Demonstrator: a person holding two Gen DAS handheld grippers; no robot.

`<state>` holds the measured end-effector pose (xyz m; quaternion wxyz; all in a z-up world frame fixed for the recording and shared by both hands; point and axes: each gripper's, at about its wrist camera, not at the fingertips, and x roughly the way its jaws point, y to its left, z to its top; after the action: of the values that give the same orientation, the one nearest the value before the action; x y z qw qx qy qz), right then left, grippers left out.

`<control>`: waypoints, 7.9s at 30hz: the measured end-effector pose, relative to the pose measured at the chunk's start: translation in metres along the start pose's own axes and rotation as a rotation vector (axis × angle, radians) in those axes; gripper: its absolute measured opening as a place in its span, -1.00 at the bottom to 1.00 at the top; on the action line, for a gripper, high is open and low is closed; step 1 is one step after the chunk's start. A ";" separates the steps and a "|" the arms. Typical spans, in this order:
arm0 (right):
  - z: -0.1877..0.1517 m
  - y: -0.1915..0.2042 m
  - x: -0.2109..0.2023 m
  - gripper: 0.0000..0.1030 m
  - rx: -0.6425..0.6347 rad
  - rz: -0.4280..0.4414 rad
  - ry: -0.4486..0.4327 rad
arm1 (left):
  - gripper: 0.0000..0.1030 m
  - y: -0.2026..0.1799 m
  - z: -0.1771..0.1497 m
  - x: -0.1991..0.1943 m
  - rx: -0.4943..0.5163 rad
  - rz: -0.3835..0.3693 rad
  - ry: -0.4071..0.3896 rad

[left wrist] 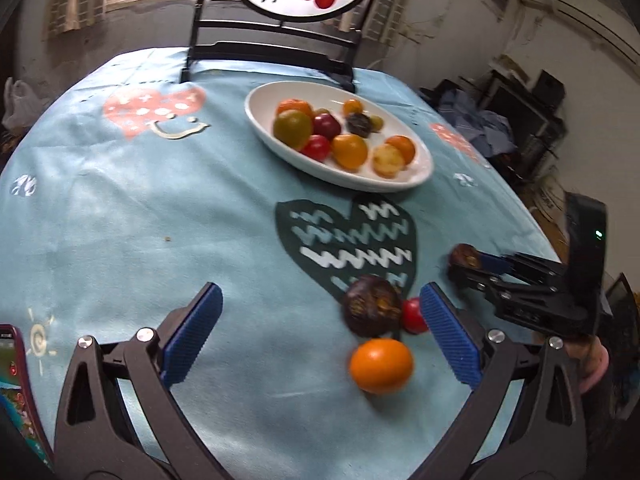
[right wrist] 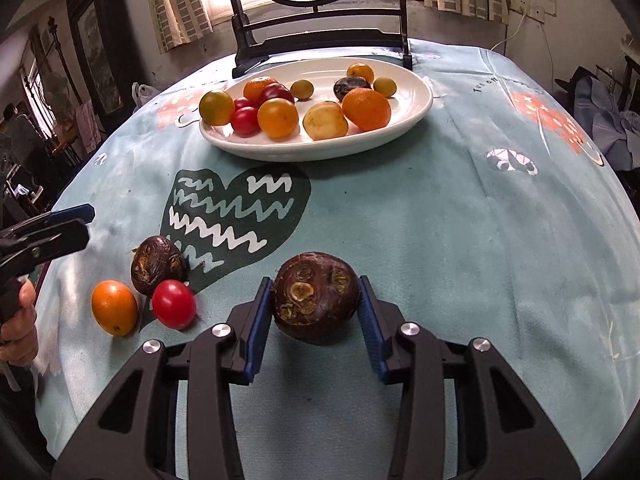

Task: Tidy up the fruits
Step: 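Grasp the large brown fruit with the right tool while the left tool grasps a tangerine, then carry both fruits over the plate and open both tools to release, then grasp the last red tomato with the right tool while the left tool grasps the last brown fruit, then carry both fruits over the plate and open both tools to release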

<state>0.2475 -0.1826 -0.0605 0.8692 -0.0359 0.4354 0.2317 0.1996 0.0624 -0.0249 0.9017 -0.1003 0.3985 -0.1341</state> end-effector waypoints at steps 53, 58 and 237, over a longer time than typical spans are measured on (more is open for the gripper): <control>0.014 -0.004 -0.028 -0.18 0.079 0.079 -0.206 | -0.19 -0.055 -0.006 0.011 0.219 -0.105 0.062; 0.056 -0.012 -0.020 -0.18 0.130 0.026 -0.315 | -0.19 -0.056 0.057 0.026 0.181 -0.010 -0.022; 0.174 -0.016 0.060 0.03 0.022 0.010 -0.175 | 0.85 -0.035 0.194 0.083 0.093 0.367 -0.127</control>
<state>0.4136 -0.1286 -0.0015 0.9030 -0.0037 0.3606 0.2336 0.3920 0.0170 0.0564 0.9380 0.0078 0.3460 0.0210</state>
